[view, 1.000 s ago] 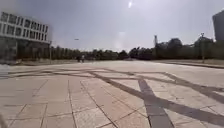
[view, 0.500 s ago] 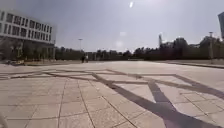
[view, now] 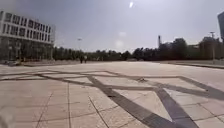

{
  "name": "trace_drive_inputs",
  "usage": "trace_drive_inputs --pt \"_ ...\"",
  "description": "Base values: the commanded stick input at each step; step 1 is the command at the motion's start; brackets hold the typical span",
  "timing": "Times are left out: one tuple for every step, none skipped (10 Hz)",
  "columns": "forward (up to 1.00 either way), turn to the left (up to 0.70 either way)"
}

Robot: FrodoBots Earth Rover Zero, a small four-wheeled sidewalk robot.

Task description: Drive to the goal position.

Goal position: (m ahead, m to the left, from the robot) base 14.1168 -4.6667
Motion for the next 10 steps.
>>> trace_drive_inputs --pt "1.00 0.00" --pt "1.00 0.00" --pt "1.00 0.00" --pt "1.00 0.00" --pt "1.00 0.00" --pt "1.00 0.00" --pt "1.00 0.00" --pt "1.00 0.00" --pt "1.00 0.00" --pt "1.00 0.00"
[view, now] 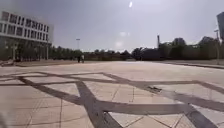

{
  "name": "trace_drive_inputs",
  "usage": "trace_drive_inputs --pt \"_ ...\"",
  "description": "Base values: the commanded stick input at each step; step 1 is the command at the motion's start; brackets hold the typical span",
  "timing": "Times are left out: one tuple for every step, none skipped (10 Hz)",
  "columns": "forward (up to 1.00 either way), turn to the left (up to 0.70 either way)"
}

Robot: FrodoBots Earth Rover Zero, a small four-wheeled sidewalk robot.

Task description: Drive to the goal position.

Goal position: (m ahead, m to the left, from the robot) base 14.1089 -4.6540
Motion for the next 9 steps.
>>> trace_drive_inputs --pt "1.00 0.00" --pt "1.00 0.00" --pt "1.00 0.00" --pt "1.00 0.00" --pt "1.00 0.00" --pt "1.00 0.00" --pt "1.00 0.00" --pt "1.00 0.00" --pt "1.00 0.00"
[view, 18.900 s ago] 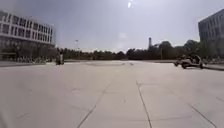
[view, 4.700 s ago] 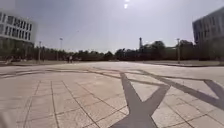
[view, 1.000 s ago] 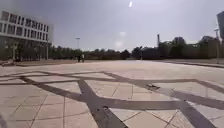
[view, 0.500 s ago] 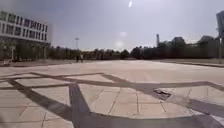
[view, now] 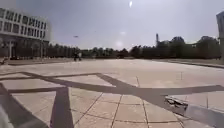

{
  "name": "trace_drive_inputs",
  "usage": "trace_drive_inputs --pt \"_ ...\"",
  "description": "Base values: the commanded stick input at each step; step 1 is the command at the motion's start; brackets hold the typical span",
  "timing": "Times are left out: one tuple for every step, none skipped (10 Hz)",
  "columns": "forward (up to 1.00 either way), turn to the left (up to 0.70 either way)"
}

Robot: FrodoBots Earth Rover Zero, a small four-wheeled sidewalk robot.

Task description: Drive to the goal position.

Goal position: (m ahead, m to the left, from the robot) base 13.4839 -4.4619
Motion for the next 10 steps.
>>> trace_drive_inputs --pt "1.00 0.00" --pt "1.00 0.00" --pt "1.00 0.00" --pt "1.00 0.00" --pt "1.00 0.00" --pt "1.00 0.00" --pt "1.00 0.00" --pt "1.00 0.00" --pt "1.00 0.00" --pt "1.00 0.00"
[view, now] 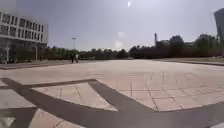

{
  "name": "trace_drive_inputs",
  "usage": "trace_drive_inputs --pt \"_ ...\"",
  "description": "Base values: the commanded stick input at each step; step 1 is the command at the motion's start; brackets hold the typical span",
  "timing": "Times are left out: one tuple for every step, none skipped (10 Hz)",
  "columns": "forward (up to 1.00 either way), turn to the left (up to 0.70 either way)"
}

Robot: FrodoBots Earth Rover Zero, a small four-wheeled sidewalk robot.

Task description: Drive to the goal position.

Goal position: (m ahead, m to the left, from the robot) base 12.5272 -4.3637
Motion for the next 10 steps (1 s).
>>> trace_drive_inputs --pt "1.00 0.00" --pt "1.00 -0.06" --pt "1.00 -0.31" --pt "1.00 -0.37" --pt "1.00 -0.16" --pt "1.00 0.00" --pt "1.00 0.00" --pt "1.00 0.00" --pt "1.00 0.00" --pt "1.00 0.00"
